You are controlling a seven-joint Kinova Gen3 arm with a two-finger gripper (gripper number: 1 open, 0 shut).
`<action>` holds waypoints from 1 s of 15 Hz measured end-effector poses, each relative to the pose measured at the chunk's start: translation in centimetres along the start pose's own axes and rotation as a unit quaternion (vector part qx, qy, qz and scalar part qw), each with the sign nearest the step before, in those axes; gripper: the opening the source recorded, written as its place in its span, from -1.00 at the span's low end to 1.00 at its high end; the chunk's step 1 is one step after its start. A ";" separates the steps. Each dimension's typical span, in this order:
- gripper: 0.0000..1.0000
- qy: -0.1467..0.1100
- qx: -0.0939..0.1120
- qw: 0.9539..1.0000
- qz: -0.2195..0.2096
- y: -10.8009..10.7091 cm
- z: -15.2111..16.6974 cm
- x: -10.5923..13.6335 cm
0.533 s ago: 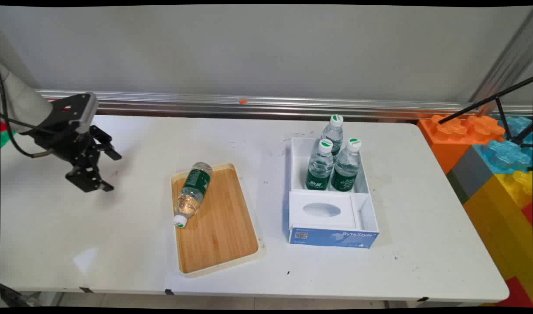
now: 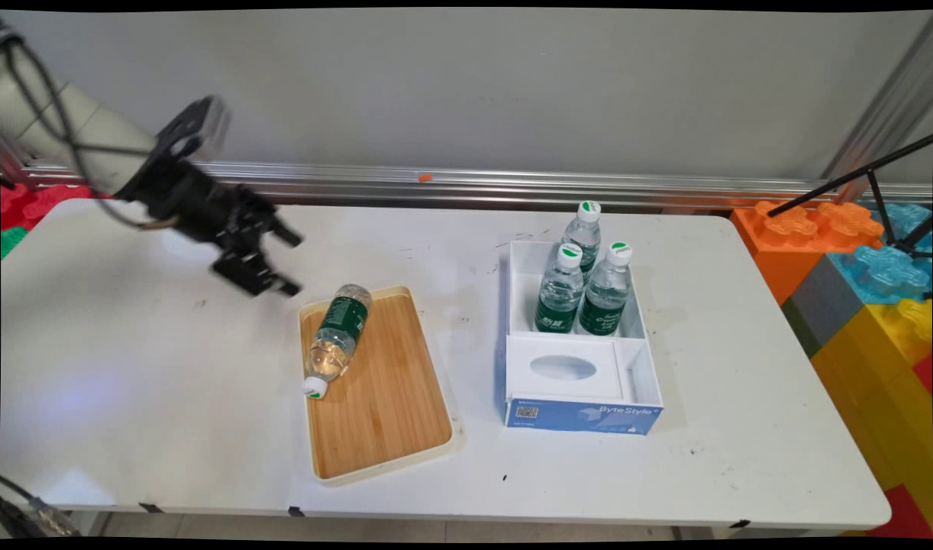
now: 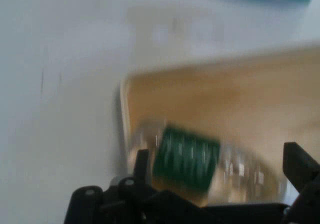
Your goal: Pick up the green bottle from the white box
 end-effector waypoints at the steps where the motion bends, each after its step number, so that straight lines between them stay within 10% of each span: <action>1: 1.00 0.012 -0.004 1.000 -0.001 -0.1 0.3 0.9; 8: 1.00 0.112 -0.047 0.993 0.001 -0.9 4.7 10.2; 15: 1.00 0.147 -0.079 0.986 0.033 -1.9 13.9 14.3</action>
